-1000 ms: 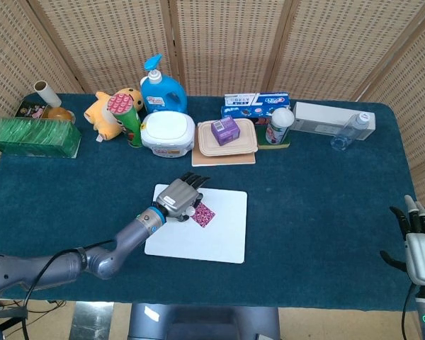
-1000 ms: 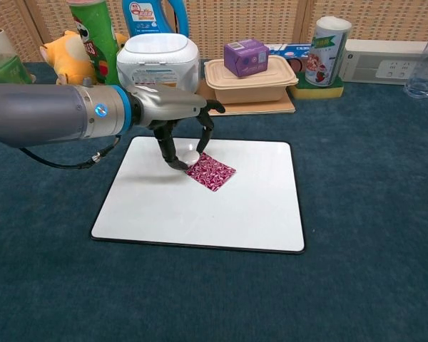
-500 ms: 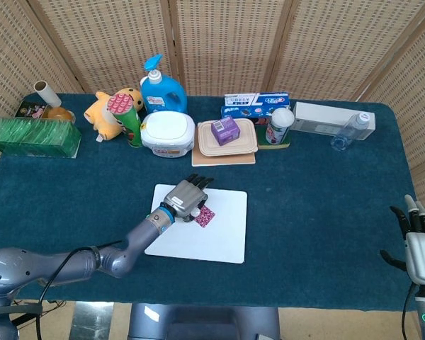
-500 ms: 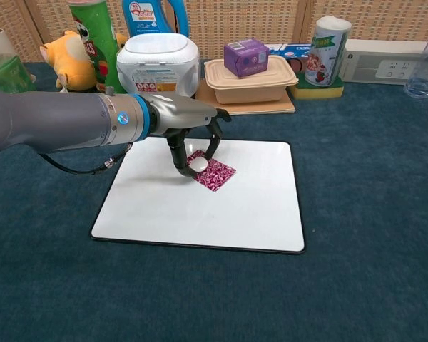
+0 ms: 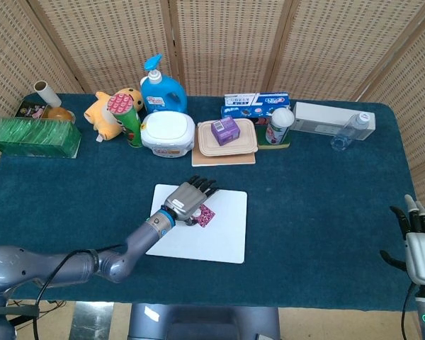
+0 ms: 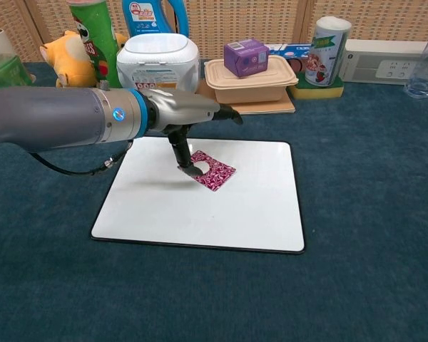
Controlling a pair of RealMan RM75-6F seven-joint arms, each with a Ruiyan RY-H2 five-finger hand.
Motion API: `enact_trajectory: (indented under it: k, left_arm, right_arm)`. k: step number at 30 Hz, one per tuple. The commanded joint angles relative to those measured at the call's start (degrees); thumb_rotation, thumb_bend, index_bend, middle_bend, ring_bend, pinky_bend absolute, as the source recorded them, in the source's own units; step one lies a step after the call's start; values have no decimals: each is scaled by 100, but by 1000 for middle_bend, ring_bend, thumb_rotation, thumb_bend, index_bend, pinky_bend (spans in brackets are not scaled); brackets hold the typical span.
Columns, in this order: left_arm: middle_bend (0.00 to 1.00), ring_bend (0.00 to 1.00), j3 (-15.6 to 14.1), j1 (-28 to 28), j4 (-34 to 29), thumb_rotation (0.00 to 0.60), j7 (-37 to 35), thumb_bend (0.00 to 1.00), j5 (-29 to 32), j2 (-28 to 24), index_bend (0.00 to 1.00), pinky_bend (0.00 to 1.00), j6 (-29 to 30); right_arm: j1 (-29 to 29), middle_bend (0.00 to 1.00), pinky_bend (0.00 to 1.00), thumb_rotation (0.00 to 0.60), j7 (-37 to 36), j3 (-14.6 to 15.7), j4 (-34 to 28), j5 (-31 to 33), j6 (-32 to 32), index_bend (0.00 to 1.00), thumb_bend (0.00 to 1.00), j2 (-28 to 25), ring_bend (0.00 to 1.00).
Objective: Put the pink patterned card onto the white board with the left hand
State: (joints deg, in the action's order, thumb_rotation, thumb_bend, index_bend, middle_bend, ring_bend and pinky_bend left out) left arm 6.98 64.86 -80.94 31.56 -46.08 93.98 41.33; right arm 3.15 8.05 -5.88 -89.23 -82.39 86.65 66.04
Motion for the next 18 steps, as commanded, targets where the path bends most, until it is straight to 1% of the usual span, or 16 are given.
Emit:
enact_trajectory:
  k: [1, 3, 6, 8, 9, 12, 15, 16, 18]
  left_arm:
    - [0, 0, -92, -287, -613, 600, -140, 175, -523, -480, 0, 24, 498]
    - [0, 0, -187, -511, -979, 600, -219, 143, -847, -794, 0, 24, 830]
    - [0, 0, -356, -830, -1378, 600, -269, 112, -1281, -1228, 0, 24, 1289]
    - [0, 0, -505, -1088, -1611, 600, -248, 99, -1623, -1520, 0, 24, 1697]
    - [0, 0, -632, -1315, -1766, 600, -252, 94, -1837, -1734, 0, 24, 2035]
    - [0, 0, -1009, -1939, -2144, 600, -461, 91, -2451, -2226, 0, 25, 2797]
    - [0, 0, -1359, -2554, -2269, 600, -843, 92, -3014, -2558, 0, 24, 3467]
    - [0, 0, -1532, -2874, -2227, 600, -1053, 91, -3225, -2676, 0, 24, 3807]
    - [0, 0, -1679, -3186, -2129, 600, -1277, 91, -3432, -2756, 0, 24, 4115]
  right_arm:
    - [-11, 0, 0, 600, -11, 19, -19, -42, 26, 156, 28, -12, 0]
    - [-28, 0, 0, 600, -22, 43, -47, -102, 67, 156, 28, -26, 0]
    - [-55, 0, 0, 600, -36, 72, -85, -192, 142, 157, 28, -43, 0]
    - [-75, 0, 0, 600, -38, 93, -106, -255, 195, 156, 28, -54, 0]
    - [-87, 0, 0, 600, -35, 106, -120, -297, 229, 156, 28, -58, 0]
    - [-106, 0, 0, 600, -43, 115, -141, -340, 278, 157, 28, -70, 0]
    - [-106, 0, 0, 600, -54, 90, -133, -322, 290, 157, 28, -70, 0]
    - [-102, 0, 0, 600, -69, 71, -124, -277, 268, 157, 28, -72, 0]
    - [-98, 0, 0, 600, -84, 55, -121, -230, 241, 157, 28, -77, 0]
